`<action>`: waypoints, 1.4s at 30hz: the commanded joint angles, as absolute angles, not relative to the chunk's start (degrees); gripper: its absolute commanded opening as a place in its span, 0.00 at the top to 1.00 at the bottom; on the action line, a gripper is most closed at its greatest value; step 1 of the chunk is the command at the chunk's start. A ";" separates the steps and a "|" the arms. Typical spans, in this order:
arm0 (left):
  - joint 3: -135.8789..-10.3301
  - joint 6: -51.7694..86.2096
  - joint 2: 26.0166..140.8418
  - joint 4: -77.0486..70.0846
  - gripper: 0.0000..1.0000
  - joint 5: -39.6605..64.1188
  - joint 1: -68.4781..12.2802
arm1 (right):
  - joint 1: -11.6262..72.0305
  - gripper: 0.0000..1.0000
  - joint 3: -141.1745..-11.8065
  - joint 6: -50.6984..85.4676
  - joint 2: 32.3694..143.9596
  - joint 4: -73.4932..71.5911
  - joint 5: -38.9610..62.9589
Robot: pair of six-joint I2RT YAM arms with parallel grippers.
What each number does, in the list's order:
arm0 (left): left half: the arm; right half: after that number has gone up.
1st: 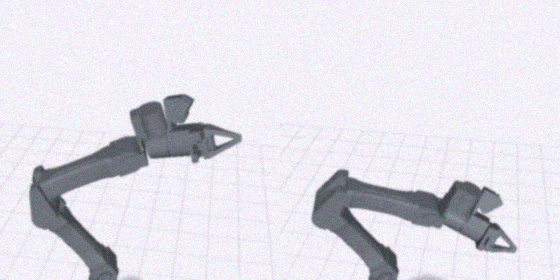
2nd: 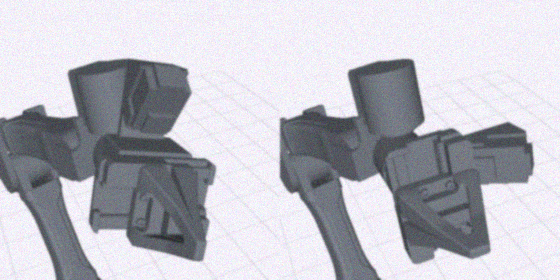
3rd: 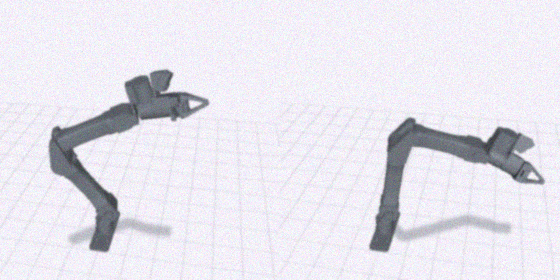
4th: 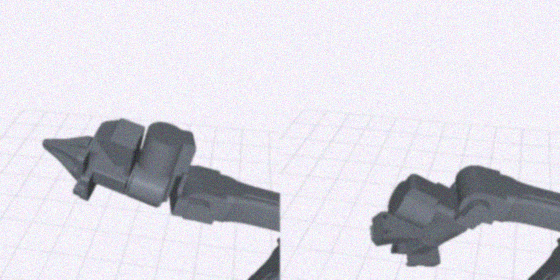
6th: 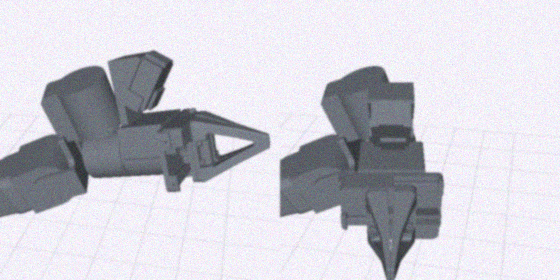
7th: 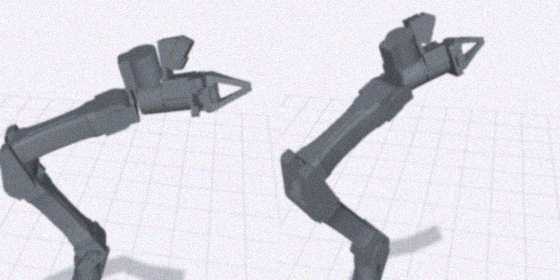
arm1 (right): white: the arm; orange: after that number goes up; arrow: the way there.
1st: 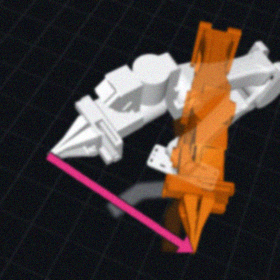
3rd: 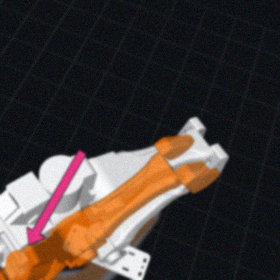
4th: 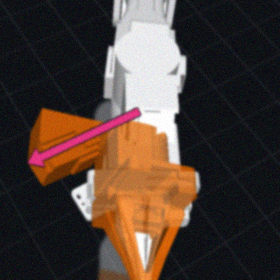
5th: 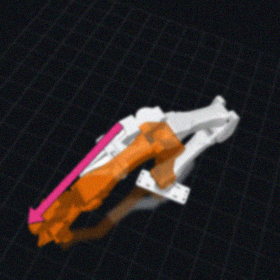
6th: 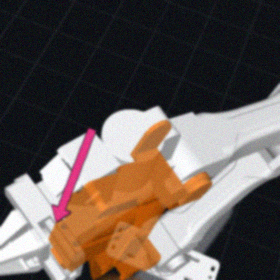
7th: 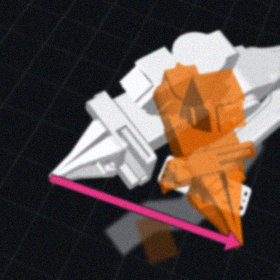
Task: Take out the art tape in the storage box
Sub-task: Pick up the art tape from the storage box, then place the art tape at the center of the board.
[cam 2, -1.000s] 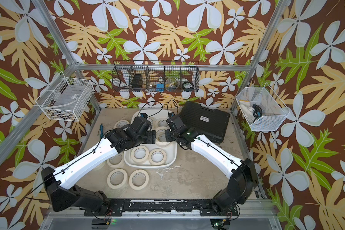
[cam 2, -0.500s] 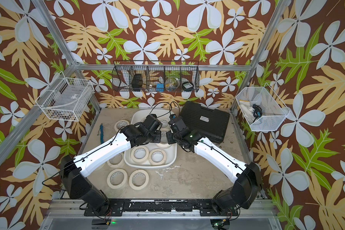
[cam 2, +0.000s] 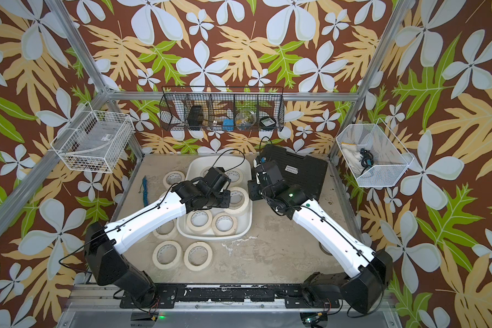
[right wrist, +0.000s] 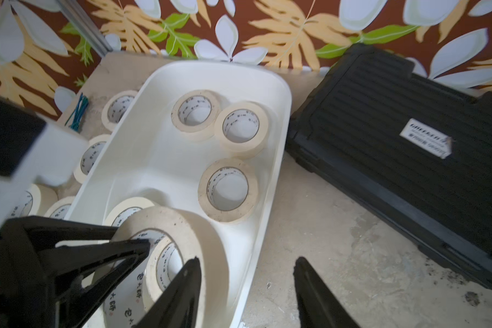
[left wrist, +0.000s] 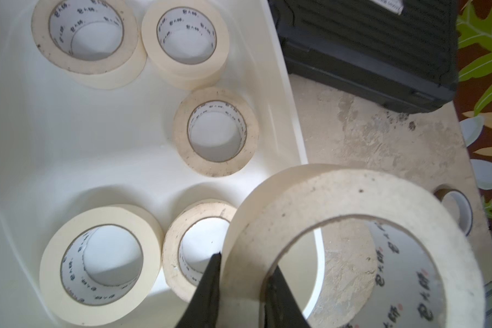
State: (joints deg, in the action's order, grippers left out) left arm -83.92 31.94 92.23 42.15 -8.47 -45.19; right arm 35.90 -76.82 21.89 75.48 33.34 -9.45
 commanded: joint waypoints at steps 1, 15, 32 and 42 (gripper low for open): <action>-83.94 33.86 90.81 41.92 0.98 -6.64 -45.44 | 36.01 0.42 -75.28 20.83 73.06 32.06 -7.24; -76.17 41.05 87.99 36.28 1.00 -8.68 -58.29 | 27.79 0.41 -67.85 21.01 67.53 32.57 -14.65; -64.15 48.40 91.65 29.64 1.00 -12.18 -71.37 | 15.87 0.41 -61.99 20.48 64.42 29.36 -4.36; -55.23 55.07 89.57 27.95 1.00 -16.02 -72.51 | 15.80 0.41 -61.52 20.74 65.30 28.55 -3.15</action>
